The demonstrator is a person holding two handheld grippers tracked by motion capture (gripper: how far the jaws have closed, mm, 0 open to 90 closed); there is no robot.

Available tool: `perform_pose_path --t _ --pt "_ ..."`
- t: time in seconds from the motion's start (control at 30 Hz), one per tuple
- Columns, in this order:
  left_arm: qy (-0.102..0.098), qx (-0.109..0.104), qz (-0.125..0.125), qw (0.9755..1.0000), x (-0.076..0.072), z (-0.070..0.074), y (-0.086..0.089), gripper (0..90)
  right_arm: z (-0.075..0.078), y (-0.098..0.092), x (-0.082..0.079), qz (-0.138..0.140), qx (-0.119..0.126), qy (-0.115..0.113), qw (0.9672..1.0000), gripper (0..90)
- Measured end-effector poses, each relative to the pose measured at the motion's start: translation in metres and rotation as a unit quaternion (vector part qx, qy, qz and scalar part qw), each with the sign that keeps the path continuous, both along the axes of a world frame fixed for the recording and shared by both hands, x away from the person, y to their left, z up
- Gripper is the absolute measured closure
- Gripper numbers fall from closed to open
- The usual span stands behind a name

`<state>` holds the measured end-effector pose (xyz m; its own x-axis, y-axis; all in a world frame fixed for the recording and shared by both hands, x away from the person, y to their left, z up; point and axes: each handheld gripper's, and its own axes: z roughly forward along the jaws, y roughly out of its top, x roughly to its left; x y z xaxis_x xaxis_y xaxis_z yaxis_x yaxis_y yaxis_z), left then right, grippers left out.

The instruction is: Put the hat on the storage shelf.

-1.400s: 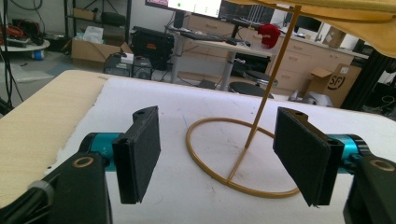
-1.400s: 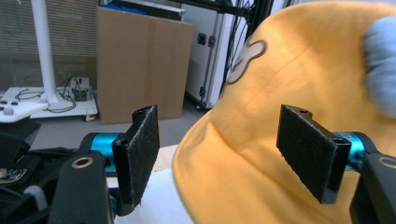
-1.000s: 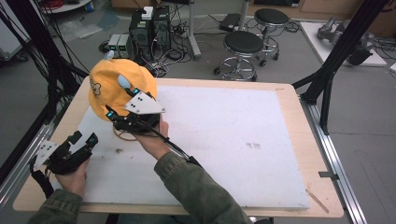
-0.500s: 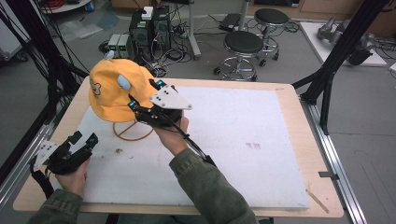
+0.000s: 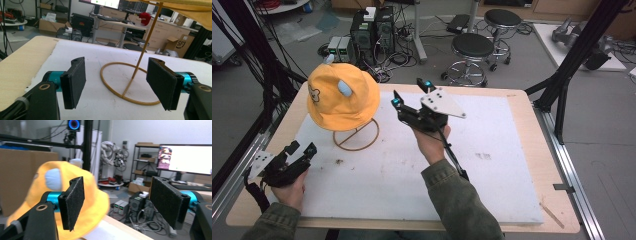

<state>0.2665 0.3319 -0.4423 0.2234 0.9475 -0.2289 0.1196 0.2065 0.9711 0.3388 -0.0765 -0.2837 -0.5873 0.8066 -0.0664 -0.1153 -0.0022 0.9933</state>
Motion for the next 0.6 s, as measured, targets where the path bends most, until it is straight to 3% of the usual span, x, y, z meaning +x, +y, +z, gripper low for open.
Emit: perform_pose_path --t 0.1,0.3,0.6 --pt "-0.001 -0.001 0.002 1.0000 -0.001 0.000 0.000 32.2 0.002 -0.015 -0.002 -0.014 0.007 -0.007 0.9999 27.3" --pt "-0.001 -0.001 0.004 1.0000 -0.001 0.000 0.000 32.2 0.006 -0.071 -0.008 -0.069 0.040 -0.013 0.9967 26.9" --pt "0.000 -0.002 0.005 1.0000 -0.001 0.000 0.000 32.2 -0.002 -0.114 -0.016 -0.112 0.053 -0.005 0.9923 26.5"
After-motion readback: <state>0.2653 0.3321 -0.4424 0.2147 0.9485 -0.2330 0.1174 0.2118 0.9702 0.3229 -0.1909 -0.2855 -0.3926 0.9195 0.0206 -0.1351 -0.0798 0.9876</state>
